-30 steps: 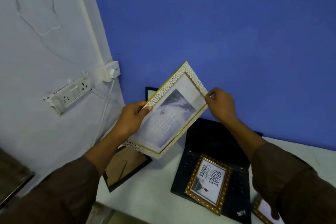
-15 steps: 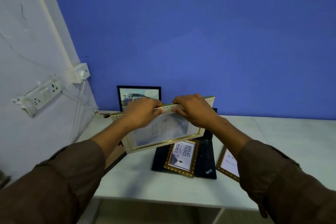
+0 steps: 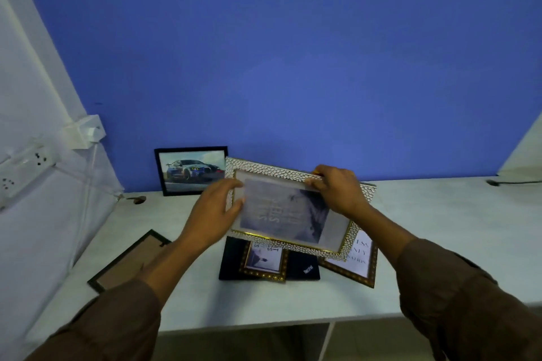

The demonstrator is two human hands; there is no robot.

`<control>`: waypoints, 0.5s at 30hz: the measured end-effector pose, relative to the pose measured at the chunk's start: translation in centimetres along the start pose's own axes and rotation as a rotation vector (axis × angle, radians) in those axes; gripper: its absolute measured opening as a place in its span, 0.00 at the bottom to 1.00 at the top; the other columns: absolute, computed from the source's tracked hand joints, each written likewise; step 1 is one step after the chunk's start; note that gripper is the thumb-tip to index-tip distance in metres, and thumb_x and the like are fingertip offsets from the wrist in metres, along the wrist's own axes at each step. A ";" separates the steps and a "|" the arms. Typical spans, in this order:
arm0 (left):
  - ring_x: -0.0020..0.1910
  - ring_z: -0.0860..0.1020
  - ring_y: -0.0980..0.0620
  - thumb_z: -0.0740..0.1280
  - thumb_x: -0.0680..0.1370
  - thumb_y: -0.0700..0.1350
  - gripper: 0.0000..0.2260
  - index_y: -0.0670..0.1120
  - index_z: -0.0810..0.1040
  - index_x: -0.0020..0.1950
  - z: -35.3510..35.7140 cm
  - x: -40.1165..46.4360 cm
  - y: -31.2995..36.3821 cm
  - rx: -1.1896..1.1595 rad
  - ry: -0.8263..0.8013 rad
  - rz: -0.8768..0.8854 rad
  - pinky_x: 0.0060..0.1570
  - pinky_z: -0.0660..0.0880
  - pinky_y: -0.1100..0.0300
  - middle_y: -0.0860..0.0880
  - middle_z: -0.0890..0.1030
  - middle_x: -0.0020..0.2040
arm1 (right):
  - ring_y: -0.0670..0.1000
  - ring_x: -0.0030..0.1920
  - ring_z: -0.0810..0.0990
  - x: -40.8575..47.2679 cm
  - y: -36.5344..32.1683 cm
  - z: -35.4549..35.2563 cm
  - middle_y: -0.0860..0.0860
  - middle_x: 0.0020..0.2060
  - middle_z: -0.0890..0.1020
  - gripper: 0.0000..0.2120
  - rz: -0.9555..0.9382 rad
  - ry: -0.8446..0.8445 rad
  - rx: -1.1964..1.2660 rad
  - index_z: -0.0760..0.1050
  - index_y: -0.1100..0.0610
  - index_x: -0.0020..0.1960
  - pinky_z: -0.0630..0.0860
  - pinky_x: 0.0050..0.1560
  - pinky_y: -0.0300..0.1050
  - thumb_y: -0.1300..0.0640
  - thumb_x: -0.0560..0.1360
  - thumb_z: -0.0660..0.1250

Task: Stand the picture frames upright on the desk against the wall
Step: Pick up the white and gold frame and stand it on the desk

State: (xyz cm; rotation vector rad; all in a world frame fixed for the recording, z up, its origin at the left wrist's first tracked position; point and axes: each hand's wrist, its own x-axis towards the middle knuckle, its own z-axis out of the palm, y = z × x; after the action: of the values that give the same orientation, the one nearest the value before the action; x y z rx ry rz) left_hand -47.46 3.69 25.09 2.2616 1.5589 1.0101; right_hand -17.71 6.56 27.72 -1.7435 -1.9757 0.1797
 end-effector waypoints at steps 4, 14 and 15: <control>0.49 0.82 0.53 0.68 0.79 0.47 0.04 0.50 0.81 0.51 3.9 0.5 0.2 -0.104 -0.095 -0.141 0.49 0.78 0.57 0.52 0.84 0.49 | 0.57 0.44 0.81 0.3 3.8 -1.6 0.50 0.39 0.82 0.14 0.172 0.079 0.144 0.77 0.52 0.44 0.73 0.47 0.52 0.42 0.79 0.66; 0.54 0.83 0.48 0.70 0.78 0.49 0.14 0.50 0.73 0.62 16.4 10.8 5.0 -0.712 -0.532 -0.599 0.52 0.77 0.53 0.46 0.82 0.61 | 0.56 0.45 0.83 4.5 16.0 -4.6 0.54 0.44 0.83 0.20 0.397 0.150 0.473 0.79 0.57 0.49 0.77 0.43 0.52 0.40 0.80 0.64; 0.55 0.83 0.47 0.70 0.78 0.49 0.14 0.50 0.72 0.62 18.0 12.6 5.6 -0.767 -0.516 -0.635 0.53 0.76 0.52 0.46 0.82 0.61 | 0.57 0.46 0.83 5.4 18.0 -4.7 0.55 0.44 0.83 0.20 0.403 0.157 0.489 0.78 0.57 0.49 0.77 0.43 0.52 0.40 0.80 0.64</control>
State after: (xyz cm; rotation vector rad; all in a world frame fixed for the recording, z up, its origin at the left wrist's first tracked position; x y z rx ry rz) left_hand -29.20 16.10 19.94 1.2414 1.2246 0.6083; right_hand 0.16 13.84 25.84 -1.7331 -1.3095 0.5885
